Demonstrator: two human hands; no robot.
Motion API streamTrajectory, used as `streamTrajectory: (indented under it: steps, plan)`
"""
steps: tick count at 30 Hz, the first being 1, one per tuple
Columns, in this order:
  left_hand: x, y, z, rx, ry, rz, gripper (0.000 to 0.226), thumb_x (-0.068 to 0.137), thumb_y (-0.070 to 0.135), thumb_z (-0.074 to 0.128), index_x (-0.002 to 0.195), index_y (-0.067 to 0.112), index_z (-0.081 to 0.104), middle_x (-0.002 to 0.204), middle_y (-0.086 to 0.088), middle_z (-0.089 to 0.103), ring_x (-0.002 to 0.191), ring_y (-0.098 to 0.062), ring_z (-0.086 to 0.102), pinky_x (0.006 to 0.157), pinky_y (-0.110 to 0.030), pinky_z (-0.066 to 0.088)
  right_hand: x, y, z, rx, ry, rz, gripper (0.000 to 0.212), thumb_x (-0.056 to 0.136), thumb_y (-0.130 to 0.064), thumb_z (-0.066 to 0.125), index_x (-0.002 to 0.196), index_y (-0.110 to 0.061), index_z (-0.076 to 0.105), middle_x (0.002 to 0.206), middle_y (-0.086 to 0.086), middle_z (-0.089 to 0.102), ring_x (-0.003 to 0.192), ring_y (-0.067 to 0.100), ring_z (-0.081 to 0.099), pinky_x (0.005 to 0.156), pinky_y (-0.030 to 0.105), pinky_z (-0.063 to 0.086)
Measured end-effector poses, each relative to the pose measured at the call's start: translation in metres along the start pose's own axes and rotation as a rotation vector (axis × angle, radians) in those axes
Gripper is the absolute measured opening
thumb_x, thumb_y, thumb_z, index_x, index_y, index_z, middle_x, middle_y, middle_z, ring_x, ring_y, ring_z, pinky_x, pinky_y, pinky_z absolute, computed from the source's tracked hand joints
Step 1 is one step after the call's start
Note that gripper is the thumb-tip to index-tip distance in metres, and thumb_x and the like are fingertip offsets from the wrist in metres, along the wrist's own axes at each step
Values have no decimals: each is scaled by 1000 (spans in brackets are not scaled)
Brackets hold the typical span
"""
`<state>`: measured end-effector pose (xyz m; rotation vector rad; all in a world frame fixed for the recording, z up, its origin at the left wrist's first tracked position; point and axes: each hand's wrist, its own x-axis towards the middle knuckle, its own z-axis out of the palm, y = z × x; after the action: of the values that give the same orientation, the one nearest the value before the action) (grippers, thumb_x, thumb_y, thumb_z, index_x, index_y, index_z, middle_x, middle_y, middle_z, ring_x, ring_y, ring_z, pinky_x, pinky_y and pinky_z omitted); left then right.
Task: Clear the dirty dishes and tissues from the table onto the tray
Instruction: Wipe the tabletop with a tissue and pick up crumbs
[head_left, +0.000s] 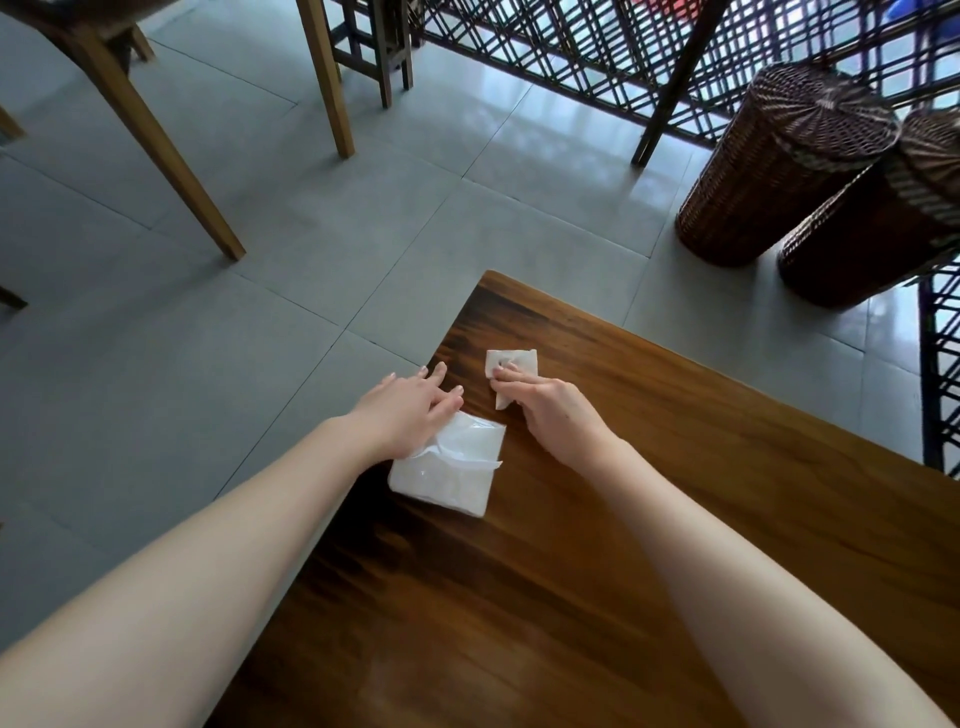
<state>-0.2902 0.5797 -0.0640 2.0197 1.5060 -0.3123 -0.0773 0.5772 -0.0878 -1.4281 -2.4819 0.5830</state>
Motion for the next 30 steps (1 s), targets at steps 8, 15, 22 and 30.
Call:
streamTrajectory:
  steps: [8, 15, 22, 30]
  plan:
    - [4, -4, -1, -26, 5, -1, 47, 102, 45, 19, 144, 32, 38, 159, 4, 8, 147, -16, 11, 117, -41, 10, 62, 29, -8, 128, 232, 376, 45, 93, 9, 44, 131, -12, 57, 142, 5, 48, 133, 29, 42, 110, 36, 33]
    - [2, 0, -3, -5, -22, -28, 48, 102, 46, 21, 144, 30, 38, 159, 2, 8, 147, -19, 12, 117, -41, 12, 26, 6, 5, 173, 137, 184, 52, 90, 14, 46, 133, -13, 55, 142, 5, 48, 135, 23, 40, 112, 33, 30]
    - [-3, 11, -6, -4, -54, -71, 49, 102, 44, 20, 146, 27, 34, 160, 1, 6, 147, -20, 10, 117, -41, 16, -80, 83, -47, 72, 369, 793, 57, 86, 16, 41, 132, -14, 55, 139, 4, 51, 131, 28, 44, 110, 31, 27]
    - [-7, 25, -27, 64, -125, -101, 51, 102, 43, 24, 148, 23, 33, 159, -5, 9, 146, -25, 15, 118, -43, 18, -55, 0, 0, 95, 271, 532, 51, 90, 12, 43, 135, -11, 51, 144, 5, 45, 133, 21, 41, 108, 23, 24]
